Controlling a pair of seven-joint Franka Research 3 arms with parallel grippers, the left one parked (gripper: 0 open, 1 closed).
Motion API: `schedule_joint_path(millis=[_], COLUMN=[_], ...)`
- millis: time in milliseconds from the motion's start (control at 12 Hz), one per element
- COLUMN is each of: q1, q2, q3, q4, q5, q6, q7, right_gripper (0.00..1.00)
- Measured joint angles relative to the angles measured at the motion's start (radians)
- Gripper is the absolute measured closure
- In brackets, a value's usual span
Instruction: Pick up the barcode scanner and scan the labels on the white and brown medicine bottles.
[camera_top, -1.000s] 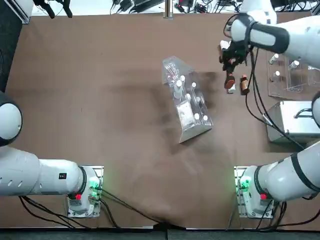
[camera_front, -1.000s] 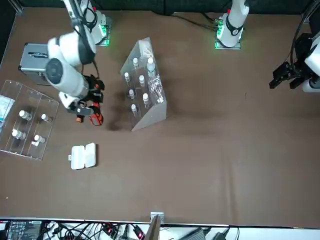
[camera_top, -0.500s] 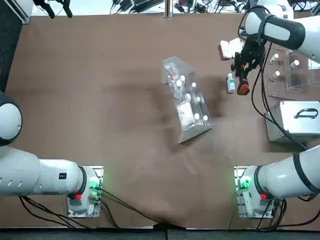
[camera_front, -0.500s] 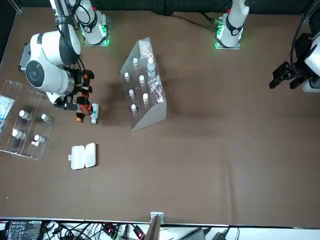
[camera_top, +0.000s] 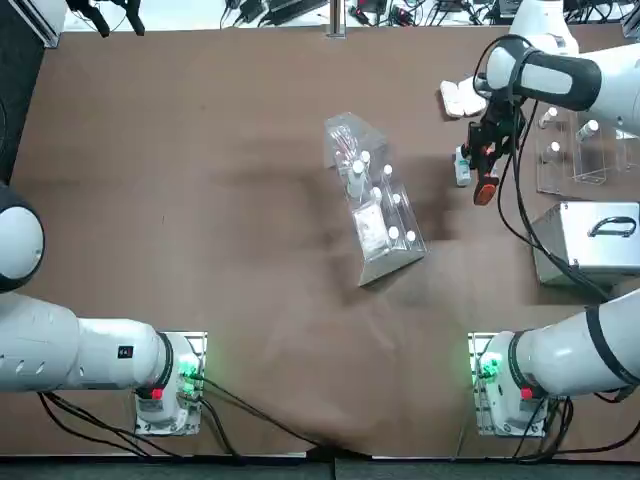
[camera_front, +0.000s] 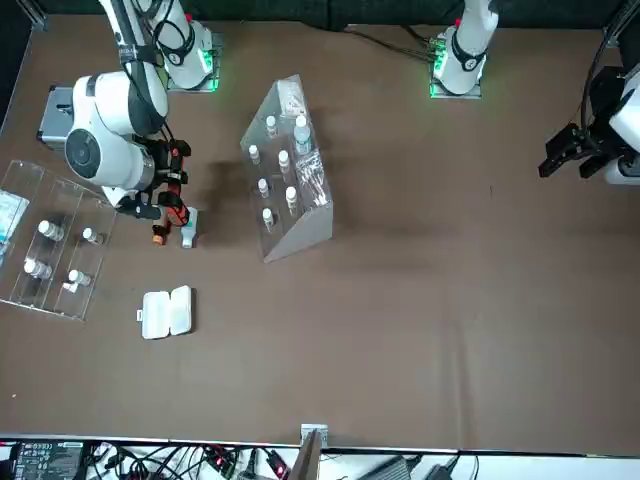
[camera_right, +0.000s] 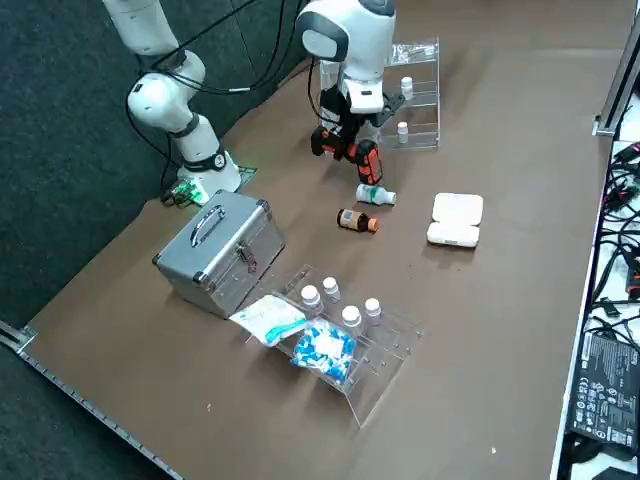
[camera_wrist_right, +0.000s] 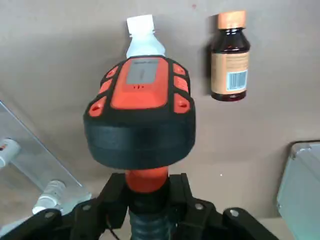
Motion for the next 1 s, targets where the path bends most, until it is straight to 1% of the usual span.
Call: schedule_joint_path(millis=[250, 500, 583, 833, 1000], q1=[0.0, 0.0, -0.003, -0.034, -0.068], q2=[0.01, 0.012, 0.011, -0.004, -0.013], q3=[0.001, 0.001, 0.001, -0.001, -0.003], q4=[-0.026, -0.027, -0.025, 0.008, 0.024], q5=[0.0, 0.0, 0.0, -0.001, -0.006], q6=[0.022, 0.022, 0.003, -0.05, -0.067], q7=[-0.052, -0.085, -0.133, -0.169, -0.195], right_gripper=[0.58, 0.58, 0.58, 0.58, 0.58])
